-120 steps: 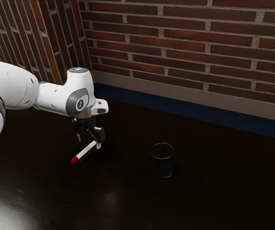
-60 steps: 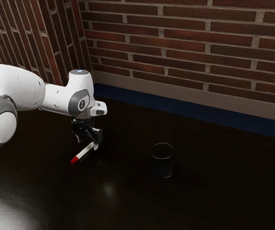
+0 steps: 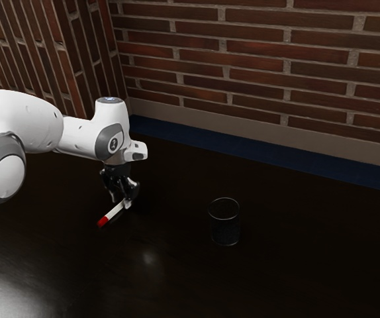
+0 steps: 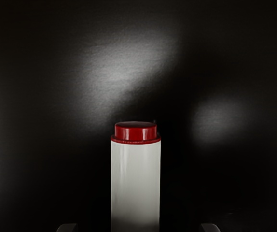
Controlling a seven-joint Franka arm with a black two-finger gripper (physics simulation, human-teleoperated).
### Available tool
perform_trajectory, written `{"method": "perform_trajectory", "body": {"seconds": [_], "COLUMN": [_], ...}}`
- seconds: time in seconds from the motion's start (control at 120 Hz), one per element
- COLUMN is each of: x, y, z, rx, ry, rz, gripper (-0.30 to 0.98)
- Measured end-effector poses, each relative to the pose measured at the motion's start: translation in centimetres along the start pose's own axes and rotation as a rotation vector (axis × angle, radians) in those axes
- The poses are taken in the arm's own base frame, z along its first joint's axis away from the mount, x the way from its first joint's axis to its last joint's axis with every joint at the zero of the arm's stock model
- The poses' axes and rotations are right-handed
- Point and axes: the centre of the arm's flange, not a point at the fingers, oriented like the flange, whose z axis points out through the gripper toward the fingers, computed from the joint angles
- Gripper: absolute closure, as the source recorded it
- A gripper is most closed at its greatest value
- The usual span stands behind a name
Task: Put the marker into the pen holder.
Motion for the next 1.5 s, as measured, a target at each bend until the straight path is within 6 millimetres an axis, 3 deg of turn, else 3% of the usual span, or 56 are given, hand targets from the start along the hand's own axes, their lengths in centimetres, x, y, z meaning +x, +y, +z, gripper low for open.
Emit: {"method": "perform_trajectory", "body": {"seconds": [0.733,0.933,1.05,1.167,1.5], "x": [0.0,0.0,0.0,0.8,2.6], "y": [0.1,0.1,0.5,4.1,20.0], "z": [0.2,-1.2,-4.2,-7.6,-19.1], "rx": [0.008,0.015,0.016,-0.002,-0.081], "ry": [0.003,0.022,0.068,0.143,0.535], "rz": [0.014,0.007,0.008,0.059,0.272], "gripper": [0.76,0.79,0.79,0.79,0.79]}}
